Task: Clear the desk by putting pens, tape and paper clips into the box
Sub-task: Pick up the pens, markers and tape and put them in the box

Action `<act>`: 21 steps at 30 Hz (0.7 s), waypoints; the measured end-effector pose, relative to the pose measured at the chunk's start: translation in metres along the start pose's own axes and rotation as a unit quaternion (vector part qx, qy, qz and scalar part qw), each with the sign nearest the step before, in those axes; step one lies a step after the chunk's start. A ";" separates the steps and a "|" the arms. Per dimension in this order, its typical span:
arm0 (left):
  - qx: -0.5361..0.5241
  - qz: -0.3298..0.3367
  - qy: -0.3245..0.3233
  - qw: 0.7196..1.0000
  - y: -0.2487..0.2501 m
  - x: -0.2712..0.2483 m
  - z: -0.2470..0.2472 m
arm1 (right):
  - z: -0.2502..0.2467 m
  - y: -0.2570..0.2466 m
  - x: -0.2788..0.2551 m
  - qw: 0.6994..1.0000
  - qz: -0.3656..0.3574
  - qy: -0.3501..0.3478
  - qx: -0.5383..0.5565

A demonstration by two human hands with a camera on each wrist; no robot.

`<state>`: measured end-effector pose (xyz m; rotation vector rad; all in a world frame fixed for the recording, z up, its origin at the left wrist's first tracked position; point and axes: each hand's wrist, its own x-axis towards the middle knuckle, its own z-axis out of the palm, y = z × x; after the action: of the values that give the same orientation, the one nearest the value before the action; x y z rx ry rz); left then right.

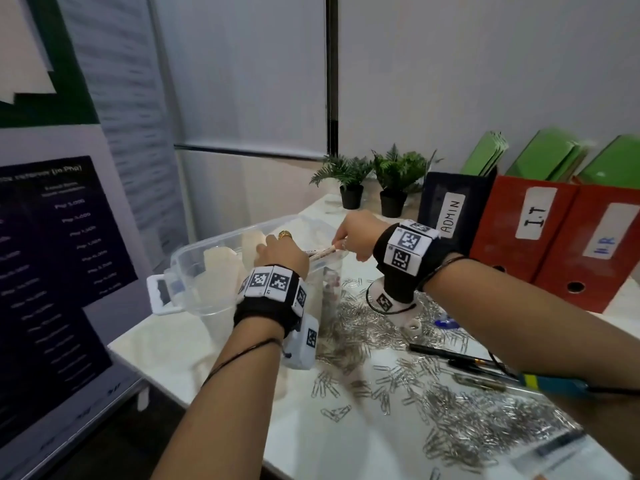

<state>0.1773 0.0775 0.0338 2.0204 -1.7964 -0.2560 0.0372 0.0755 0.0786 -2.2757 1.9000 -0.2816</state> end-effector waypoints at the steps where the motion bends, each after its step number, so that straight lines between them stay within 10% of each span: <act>1: 0.001 0.000 0.001 1.000 0.000 -0.001 0.000 | 0.003 0.001 0.001 0.999 -0.018 0.026 -0.022; 8: -0.018 0.008 0.026 0.999 0.002 -0.001 -0.001 | 0.020 -0.009 0.011 0.972 -0.082 0.221 -0.009; 21: -0.037 0.019 0.025 0.999 0.001 -0.001 -0.002 | 0.032 -0.029 0.011 0.990 0.001 -0.099 -0.103</act>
<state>0.1774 0.0792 0.0359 1.9239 -1.7674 -0.2545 0.0746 0.0696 0.0549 -2.3250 1.9065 0.1425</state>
